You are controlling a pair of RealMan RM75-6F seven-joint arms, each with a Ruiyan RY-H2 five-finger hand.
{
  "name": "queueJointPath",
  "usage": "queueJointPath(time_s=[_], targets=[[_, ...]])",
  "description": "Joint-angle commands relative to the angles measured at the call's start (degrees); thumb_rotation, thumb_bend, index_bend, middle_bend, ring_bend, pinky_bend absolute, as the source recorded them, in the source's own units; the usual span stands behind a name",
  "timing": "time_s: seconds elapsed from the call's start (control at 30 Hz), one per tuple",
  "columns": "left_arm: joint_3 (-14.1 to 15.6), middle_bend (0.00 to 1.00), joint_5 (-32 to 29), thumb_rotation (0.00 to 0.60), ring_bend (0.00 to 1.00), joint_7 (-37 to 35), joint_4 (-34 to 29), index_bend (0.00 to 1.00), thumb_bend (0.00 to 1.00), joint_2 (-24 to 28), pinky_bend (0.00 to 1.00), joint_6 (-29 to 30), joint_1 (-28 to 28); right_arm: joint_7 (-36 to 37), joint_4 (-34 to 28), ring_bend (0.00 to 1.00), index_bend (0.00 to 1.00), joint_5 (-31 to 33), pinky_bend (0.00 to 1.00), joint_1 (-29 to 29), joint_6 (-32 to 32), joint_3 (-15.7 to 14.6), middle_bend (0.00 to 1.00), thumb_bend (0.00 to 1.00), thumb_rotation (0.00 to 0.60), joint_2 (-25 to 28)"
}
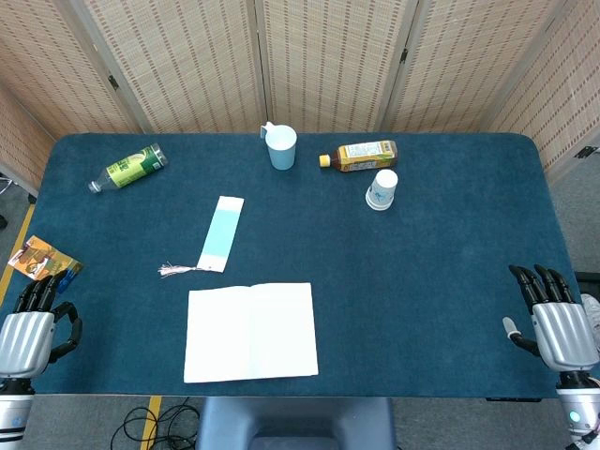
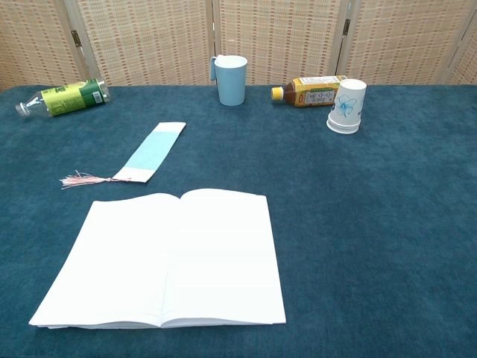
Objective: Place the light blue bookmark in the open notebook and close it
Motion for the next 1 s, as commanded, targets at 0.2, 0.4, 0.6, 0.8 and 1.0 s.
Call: queueJointPath(time_s=[0.2,0.4,0.6,0.8,1.0], targets=[[0.29,0.1,0.43,0.6,0.11,-0.34,0.32,0.15,0.25,-0.07,0.13,-0.15,-0.13,0.22,0.01,0.06,0.08,-0.64,0.1,-0.62,1.11,-0.24,0.14,0.27,0.6,-0.01],[0.11,0.1,1.02,0.6,0.11,-1.21,0.44,0.15,0.25,0.07,0.13,0.1,-0.4,0.53,0.01,0.06,0.08,-1.14,0.1,-1.2,2.13,-0.41,0.14,0.28,0.6,0.08],[-0.35,0.1,2.61,0.6,0.12,-3.54,0.65,0.16,0.25,1.12,0.13,-2.01,-2.66,0.55,-0.2,0.06,0.08,-2.0,0.1,-1.49,2.78,-0.65,0.14,0.28,0.6,0.28],[-1.73,0.1,5.16,0.6,0.14,-8.1,1.68,0.13,0.36,2.89,0.13,-6.99,-8.01,-0.18,-1.19,0.06,0.08,-3.39,0.1,-1.39,3.24,-0.79,0.14,0.28,0.6,0.93],[-2.86,0.1,5.6,0.6,0.14,-11.54,2.02,0.0,0.36,3.9,0.14,-14.73,-14.4,-1.42,-2.6,0.06,0.08,-4.63,0.1,-1.28,3.37,-1.09,0.14,0.28,0.6,1.56]])
